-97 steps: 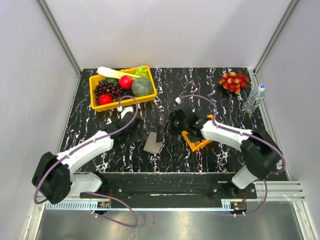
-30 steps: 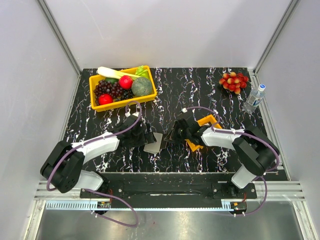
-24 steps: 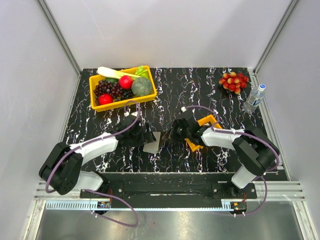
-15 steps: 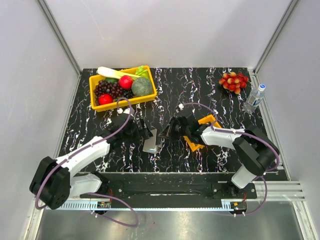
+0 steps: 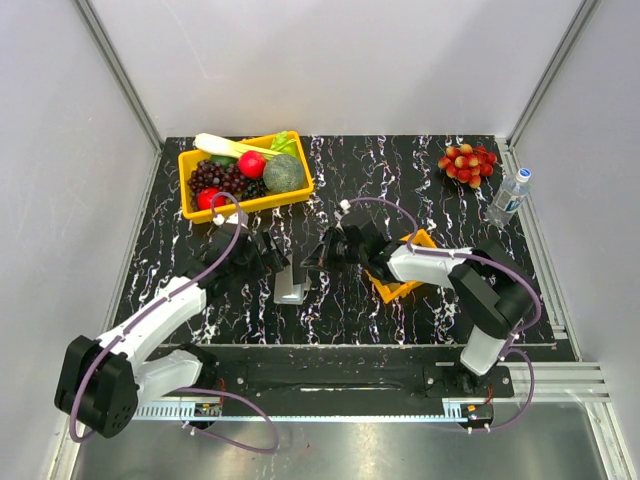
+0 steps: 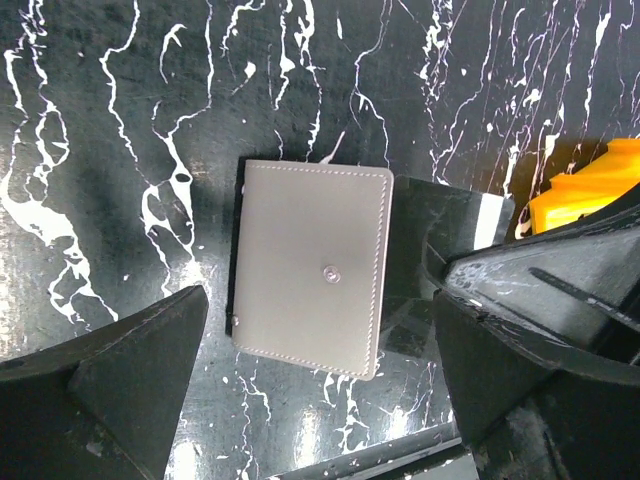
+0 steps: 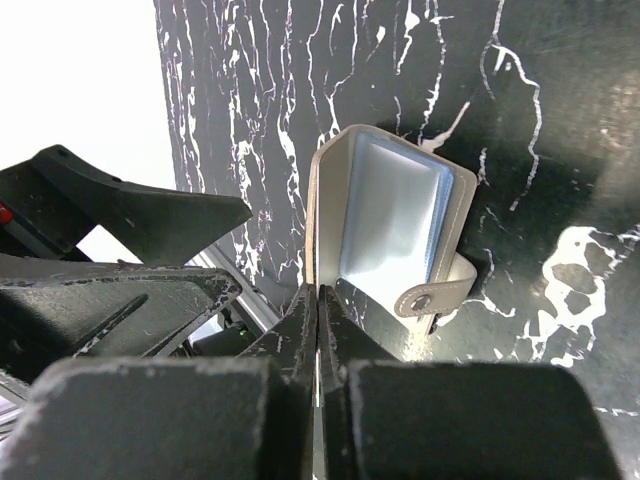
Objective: Put the credit cards into the card holder
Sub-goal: Open the card holder at the center of the board.
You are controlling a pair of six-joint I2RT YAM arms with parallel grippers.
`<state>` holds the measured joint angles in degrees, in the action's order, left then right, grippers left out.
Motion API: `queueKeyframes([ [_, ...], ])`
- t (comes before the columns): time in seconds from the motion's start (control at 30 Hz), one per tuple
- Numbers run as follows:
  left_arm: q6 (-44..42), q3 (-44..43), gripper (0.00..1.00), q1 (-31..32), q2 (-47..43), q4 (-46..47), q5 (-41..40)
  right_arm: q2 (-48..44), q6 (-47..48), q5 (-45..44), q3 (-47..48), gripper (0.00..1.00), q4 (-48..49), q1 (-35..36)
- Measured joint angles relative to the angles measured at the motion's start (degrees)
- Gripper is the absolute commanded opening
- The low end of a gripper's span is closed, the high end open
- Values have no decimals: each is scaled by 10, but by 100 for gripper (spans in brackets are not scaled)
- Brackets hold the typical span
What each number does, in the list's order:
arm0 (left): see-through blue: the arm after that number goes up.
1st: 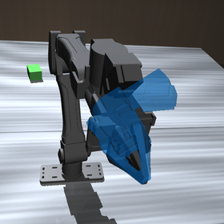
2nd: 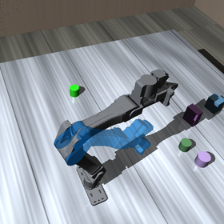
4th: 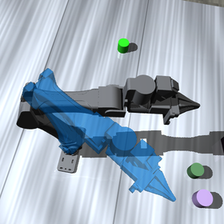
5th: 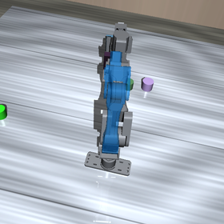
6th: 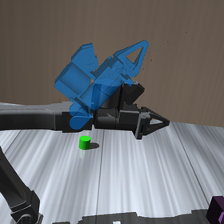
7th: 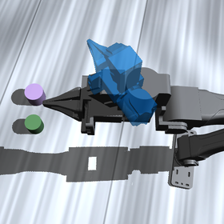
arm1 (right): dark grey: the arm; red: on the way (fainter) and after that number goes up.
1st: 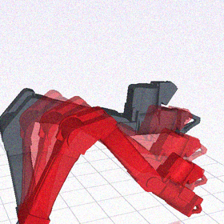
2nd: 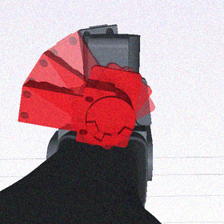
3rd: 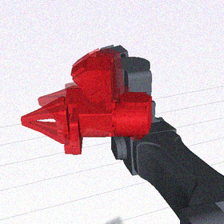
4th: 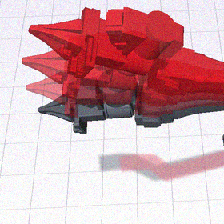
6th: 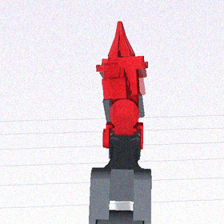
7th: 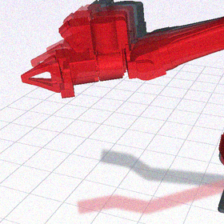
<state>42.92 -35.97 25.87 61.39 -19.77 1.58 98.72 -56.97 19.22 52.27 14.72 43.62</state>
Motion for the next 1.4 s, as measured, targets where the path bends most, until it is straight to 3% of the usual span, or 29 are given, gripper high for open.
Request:
queueKeyframes([
  [0.67,-4,46,99,-73,-6,25,76,50,-3,19,60,0,7,31],
  [0.8,-4,51,86,-79,-6,36,92,63,-5,24,64,0,8,37],
  [0.97,-3,60,78,-83,-6,47,103,64,-9,29,66,0,12,40],
  [1.03,-4,62,64,-86,-6,50,106,65,-14,30,66,0,14,41],
  [1.33,-5,66,54,-94,-14,57,109,73,-36,42,66,0,36,40],
  [1.4,-5,66,45,-94,-14,59,110,73,-37,44,66,0,37,41],
])
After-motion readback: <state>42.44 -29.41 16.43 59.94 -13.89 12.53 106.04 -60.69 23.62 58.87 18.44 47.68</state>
